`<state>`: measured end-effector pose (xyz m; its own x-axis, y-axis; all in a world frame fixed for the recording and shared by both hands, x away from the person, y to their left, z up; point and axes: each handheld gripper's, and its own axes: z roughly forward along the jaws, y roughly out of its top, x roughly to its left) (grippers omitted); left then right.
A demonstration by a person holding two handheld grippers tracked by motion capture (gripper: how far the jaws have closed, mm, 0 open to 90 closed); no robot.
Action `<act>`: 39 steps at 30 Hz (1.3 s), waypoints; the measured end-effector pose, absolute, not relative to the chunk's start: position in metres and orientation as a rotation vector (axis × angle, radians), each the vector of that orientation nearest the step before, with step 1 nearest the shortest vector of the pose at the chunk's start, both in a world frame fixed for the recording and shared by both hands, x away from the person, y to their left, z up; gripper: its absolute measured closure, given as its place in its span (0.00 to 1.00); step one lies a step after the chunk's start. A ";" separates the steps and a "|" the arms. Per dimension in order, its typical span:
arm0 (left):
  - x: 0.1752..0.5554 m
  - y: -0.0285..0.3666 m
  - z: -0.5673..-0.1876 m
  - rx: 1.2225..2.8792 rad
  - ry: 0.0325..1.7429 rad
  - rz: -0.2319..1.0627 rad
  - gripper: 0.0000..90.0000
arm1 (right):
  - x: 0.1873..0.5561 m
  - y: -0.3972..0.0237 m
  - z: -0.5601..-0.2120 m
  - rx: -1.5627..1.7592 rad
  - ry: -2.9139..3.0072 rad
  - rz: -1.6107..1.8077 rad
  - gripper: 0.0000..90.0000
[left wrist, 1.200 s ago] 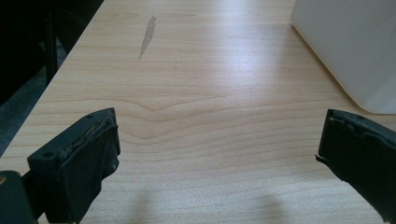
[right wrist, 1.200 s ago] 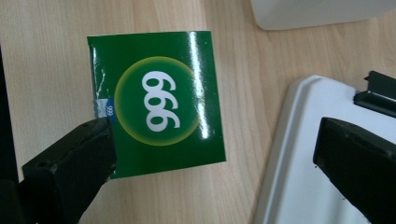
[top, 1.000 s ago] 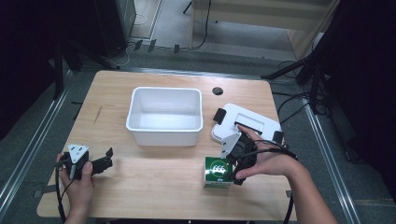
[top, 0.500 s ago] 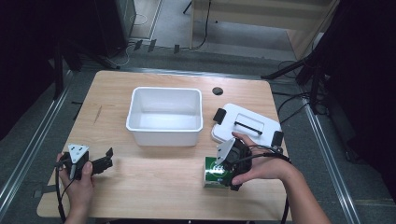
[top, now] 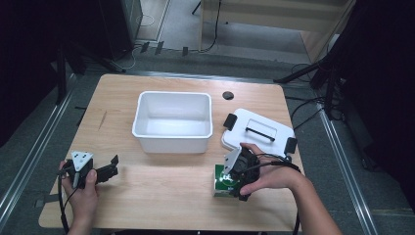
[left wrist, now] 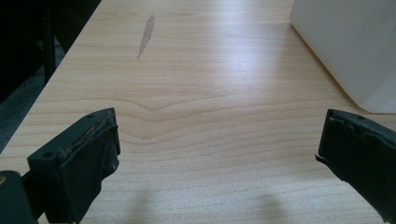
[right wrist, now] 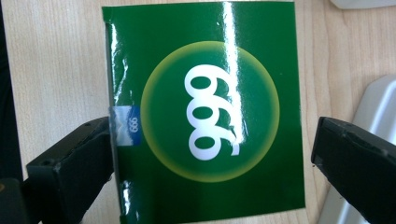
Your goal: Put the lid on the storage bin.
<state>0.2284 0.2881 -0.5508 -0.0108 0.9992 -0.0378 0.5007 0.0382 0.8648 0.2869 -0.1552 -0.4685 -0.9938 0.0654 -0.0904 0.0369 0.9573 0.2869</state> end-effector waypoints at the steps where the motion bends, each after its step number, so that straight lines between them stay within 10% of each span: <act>1: 0.228 0.288 -0.551 1.551 1.602 0.884 0.00 | 0.287 -0.155 -0.468 0.079 3.010 0.438 0.00; 39: 0.228 0.288 -0.551 1.548 1.603 0.881 0.00 | 0.292 -0.146 -0.470 0.046 3.020 0.404 0.18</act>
